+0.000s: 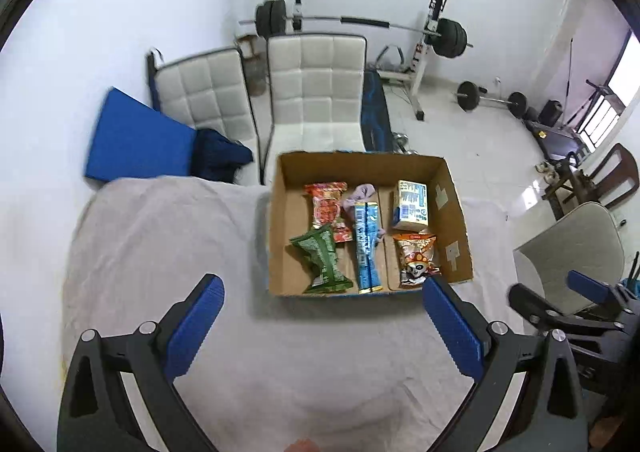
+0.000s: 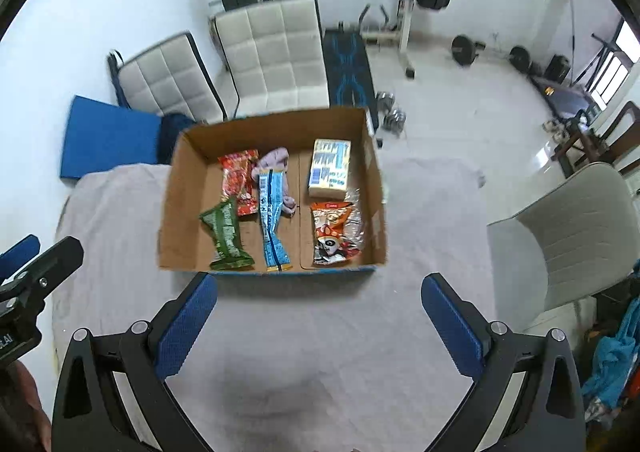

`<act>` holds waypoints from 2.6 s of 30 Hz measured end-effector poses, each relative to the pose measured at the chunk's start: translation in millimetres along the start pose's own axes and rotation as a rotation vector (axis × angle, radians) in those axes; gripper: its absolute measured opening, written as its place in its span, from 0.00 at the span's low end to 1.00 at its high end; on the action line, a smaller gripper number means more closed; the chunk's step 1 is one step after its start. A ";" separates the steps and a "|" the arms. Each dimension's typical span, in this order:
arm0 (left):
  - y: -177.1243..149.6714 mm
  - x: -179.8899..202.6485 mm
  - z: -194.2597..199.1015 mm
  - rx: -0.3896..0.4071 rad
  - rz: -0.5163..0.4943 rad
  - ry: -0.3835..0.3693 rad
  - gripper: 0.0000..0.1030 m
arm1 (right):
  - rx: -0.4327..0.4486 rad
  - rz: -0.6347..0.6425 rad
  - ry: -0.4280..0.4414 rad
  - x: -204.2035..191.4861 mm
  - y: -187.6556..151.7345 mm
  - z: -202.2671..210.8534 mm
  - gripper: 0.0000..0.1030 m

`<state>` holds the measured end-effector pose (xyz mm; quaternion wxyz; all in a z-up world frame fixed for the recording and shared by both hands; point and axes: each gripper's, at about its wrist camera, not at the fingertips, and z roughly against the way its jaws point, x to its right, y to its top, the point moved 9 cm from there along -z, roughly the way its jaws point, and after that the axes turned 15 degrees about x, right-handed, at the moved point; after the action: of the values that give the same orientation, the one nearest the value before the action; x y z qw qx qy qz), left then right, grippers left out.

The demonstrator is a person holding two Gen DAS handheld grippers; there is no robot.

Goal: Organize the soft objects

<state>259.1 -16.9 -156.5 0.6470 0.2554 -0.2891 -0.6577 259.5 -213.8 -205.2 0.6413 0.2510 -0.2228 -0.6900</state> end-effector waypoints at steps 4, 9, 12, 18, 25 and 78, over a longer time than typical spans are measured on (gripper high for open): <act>3.8 1.2 42.1 0.030 0.013 -0.021 0.99 | 0.039 -0.010 0.003 2.6 -2.0 57.5 1.00; 4.9 1.1 80.3 0.060 0.011 -0.019 0.99 | 0.099 0.001 -0.002 2.5 -3.7 116.7 1.00; 3.4 2.7 95.8 0.074 0.013 -0.019 0.99 | 0.118 0.002 0.019 1.8 -6.0 147.1 1.00; 1.3 10.2 122.7 0.106 0.014 -0.015 0.99 | 0.139 0.017 0.020 2.1 -5.6 182.6 1.00; 6.2 7.5 130.4 0.161 0.012 0.022 0.99 | 0.208 0.012 -0.005 7.3 12.7 192.2 1.00; 8.4 13.4 117.5 0.177 0.006 0.026 0.99 | 0.255 0.032 -0.053 4.7 34.9 173.2 1.00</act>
<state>181.2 -24.4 -67.4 0.6276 0.3194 -0.3384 -0.6241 176.8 -223.7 -49.3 0.6088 0.3087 -0.3298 -0.6522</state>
